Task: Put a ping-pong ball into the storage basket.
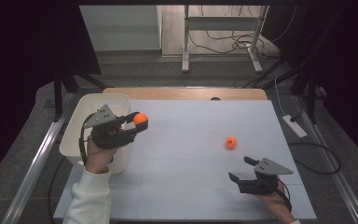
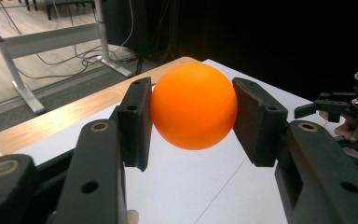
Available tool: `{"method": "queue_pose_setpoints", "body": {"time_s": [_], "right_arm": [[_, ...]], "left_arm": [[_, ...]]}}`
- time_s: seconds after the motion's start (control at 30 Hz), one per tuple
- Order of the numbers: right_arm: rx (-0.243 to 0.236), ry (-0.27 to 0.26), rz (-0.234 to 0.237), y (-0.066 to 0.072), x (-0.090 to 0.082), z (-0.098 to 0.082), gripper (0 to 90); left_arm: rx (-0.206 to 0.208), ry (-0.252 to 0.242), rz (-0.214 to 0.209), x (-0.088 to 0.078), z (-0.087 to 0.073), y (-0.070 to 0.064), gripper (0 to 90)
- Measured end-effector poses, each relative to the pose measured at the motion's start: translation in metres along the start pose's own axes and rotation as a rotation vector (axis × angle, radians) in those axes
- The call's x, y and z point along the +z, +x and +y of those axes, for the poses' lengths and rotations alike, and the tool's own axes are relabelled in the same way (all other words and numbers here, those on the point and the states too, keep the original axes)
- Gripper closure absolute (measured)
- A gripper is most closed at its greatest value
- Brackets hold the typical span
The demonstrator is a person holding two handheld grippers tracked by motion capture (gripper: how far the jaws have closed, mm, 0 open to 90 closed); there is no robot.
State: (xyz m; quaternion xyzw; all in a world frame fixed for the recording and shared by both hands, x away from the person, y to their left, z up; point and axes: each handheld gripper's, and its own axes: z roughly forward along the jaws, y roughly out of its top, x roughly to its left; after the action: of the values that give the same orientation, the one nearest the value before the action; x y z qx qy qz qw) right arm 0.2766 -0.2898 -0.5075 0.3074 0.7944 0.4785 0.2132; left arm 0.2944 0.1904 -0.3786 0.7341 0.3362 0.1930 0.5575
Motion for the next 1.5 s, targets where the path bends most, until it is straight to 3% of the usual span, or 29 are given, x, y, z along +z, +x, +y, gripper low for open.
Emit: {"method": "queue_pose_setpoints", "body": {"time_s": [0.83,1.5], "right_arm": [[0.000,-0.002,-0.006,0.001,0.000,0.000,14.0],[-0.001,0.000,-0.008,0.001,0.000,0.001,14.0]], "left_arm": [[-0.017,-0.001,0.093,-0.024,-0.006,0.013,50.5],[-0.068,-0.006,0.188,-0.043,-0.014,0.034,50.5]]}}
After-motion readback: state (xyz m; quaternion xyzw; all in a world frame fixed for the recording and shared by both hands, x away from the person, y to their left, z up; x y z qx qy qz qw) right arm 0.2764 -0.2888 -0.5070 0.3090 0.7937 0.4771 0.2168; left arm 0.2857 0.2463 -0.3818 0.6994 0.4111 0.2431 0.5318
